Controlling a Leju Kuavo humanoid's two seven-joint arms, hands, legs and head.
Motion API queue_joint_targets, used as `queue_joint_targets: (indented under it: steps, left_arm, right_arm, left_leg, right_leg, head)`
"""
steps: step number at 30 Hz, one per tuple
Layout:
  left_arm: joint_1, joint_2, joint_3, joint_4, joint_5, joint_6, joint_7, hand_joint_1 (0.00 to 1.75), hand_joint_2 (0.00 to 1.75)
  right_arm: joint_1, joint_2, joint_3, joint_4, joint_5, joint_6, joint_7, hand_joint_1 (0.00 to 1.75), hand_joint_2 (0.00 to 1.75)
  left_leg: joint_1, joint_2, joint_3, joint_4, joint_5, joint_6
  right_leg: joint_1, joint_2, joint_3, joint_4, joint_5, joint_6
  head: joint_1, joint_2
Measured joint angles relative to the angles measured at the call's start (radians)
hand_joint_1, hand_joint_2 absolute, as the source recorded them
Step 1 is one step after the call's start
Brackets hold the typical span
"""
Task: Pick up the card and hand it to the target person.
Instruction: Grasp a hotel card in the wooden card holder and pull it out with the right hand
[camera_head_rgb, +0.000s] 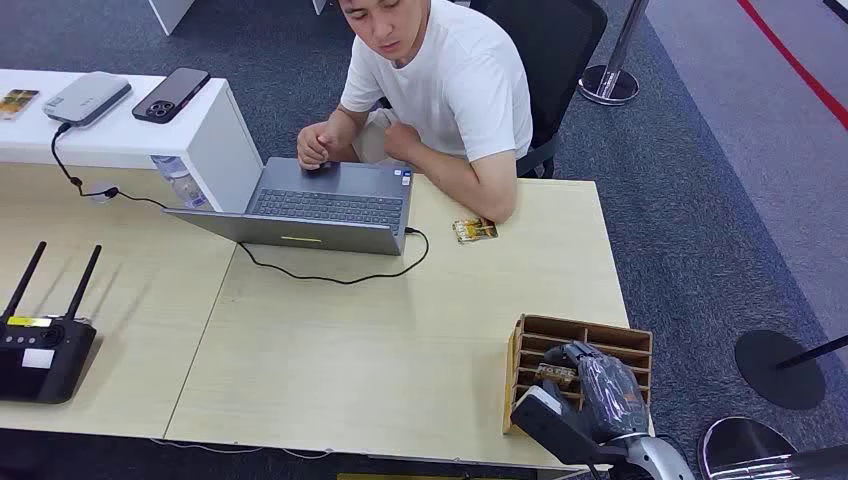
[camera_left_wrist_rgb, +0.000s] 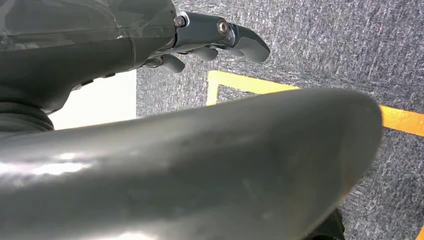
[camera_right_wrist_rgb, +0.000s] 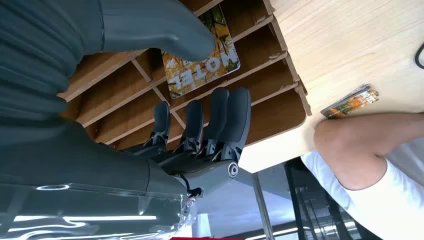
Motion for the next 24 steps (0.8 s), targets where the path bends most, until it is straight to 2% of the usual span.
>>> queue_joint_targets:
  steps: [24]
  left_arm:
    - [0.000,0.000,0.000,0.000,0.000,0.000,0.001,0.00,0.00]
  right_arm:
    - [-0.006,0.000,0.014,0.018,0.007,0.018,0.019,0.93,1.75]
  left_leg:
    - [0.000,0.000,0.000,0.000,0.000,0.000]
  right_leg:
    - [0.000,0.000,0.000,0.000,0.000,0.000]
  head:
    - [0.000,0.000]
